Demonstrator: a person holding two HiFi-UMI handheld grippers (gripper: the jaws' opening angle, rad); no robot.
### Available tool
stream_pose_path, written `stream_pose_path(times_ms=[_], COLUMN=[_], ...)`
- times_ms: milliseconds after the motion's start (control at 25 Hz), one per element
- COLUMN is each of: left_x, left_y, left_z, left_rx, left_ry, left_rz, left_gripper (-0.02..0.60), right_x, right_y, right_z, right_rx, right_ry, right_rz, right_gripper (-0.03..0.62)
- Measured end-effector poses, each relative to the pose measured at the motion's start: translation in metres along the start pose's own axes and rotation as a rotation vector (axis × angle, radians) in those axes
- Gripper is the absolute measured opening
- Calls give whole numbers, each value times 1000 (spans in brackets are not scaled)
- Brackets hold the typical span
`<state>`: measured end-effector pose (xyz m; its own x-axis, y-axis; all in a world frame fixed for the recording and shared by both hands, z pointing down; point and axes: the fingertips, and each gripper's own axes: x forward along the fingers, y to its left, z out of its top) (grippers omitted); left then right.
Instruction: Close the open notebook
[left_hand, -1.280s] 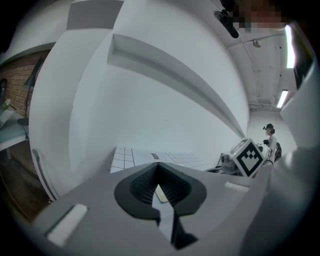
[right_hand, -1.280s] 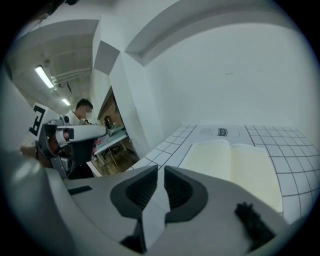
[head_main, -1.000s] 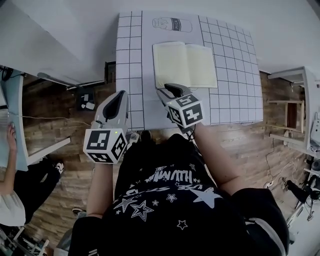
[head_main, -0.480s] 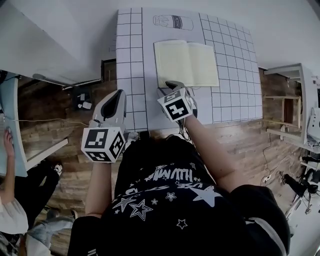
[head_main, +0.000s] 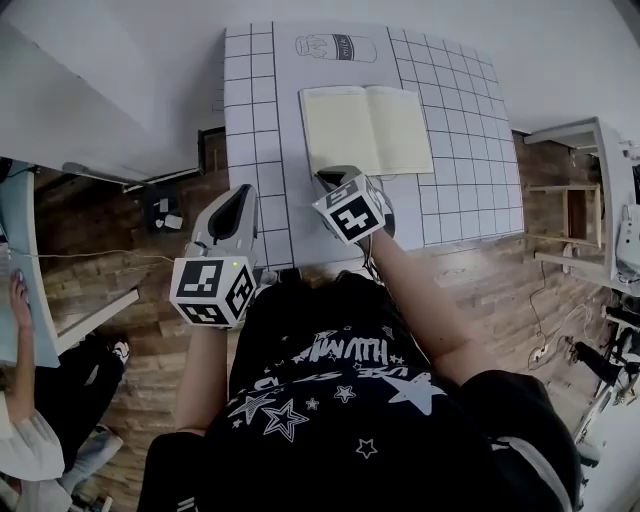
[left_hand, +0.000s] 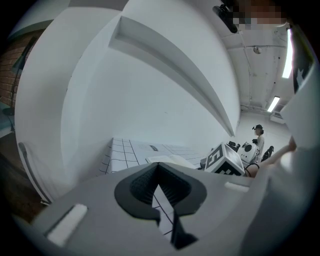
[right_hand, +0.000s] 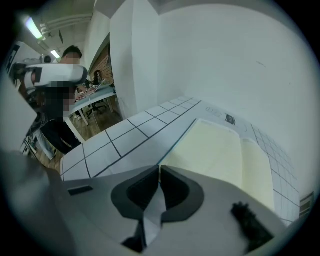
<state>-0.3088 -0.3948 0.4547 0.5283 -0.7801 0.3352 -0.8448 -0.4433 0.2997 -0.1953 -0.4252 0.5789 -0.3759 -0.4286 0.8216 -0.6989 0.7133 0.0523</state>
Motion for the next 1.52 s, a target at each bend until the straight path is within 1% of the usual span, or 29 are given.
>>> stream_pose_path(times_ms=[160, 320, 440, 600, 800, 1000, 1160, 1320, 1520], left_x=[2, 10, 21, 38, 60, 82, 97, 107, 112], left_y=[-8, -17, -31, -57, -88, -113, -128, -145, -160], left_z=[4, 8, 9, 13, 19, 28, 31, 31, 26], left_rx=[19, 27, 37, 38, 42, 60, 79, 102, 112], left_ry=[-2, 7, 12, 2, 2, -11, -5, -2, 5], left_rz=[-9, -7, -4, 10, 27, 59, 94, 127, 180], left_gripper=[9, 9, 9, 9, 9, 9, 9, 9, 9], right_x=[-15, -40, -65, -98, -136, -163, -171, -166, -144], right_y=[0, -6, -15, -32, -65, -104, -139, -170, -188], right_z=[7, 19, 27, 28, 20, -5, -37, -77, -119], right_rx=[33, 85, 115, 103, 109, 140, 216, 306, 335], right_ry=[-49, -130, -205, -273, -318, -331, -309, -274, -226], right_rz=[13, 39, 53, 75, 109, 112, 92, 75, 79], right_gripper=[23, 23, 23, 23, 23, 25, 25, 25, 25])
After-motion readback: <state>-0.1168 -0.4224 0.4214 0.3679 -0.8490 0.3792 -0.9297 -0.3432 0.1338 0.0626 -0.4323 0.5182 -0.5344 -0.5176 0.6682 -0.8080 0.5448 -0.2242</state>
